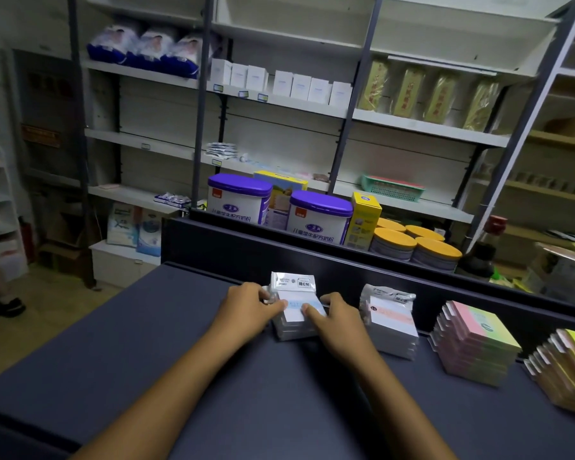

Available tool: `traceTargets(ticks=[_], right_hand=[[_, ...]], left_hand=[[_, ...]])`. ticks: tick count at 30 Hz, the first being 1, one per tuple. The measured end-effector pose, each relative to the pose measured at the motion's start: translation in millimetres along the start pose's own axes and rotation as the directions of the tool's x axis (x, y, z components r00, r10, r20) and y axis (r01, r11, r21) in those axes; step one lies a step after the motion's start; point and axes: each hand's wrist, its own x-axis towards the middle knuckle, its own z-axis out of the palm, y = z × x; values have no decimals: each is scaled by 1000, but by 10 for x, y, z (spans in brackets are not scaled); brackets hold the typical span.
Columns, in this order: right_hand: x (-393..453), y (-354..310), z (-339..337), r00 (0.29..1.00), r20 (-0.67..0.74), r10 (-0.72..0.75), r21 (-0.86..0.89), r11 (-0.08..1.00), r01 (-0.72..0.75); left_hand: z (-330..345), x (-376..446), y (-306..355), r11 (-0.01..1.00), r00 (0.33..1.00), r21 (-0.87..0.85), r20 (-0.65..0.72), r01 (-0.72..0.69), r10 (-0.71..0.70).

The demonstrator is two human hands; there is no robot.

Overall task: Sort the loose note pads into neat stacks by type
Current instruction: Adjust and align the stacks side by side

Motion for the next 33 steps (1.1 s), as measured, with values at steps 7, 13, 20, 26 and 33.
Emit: traceTargets(ticks=[7,13,20,26,33], right_hand=[[-20,42,59,997,-75,13,156,988,-1],[-59,34,81,971,-203,-122,224,960,167],[-74,87,141,976,-129,-175,237,950,201],[-79,44,181,951,-209,-226,225,936,272],[-87,19,208,940,-214,-265,191,933,307]], left_hand=[[115,-30,-36,996,999,-86,-21,-38,36],[142,-24,39,961,977,-189,-100,-203,187],[221,-44,-15,973,984,-171,56,-158,169],[311,35,-77,962,975,-183,56,-203,217],[324,40,-104,944,942,-51,65,-326,329]])
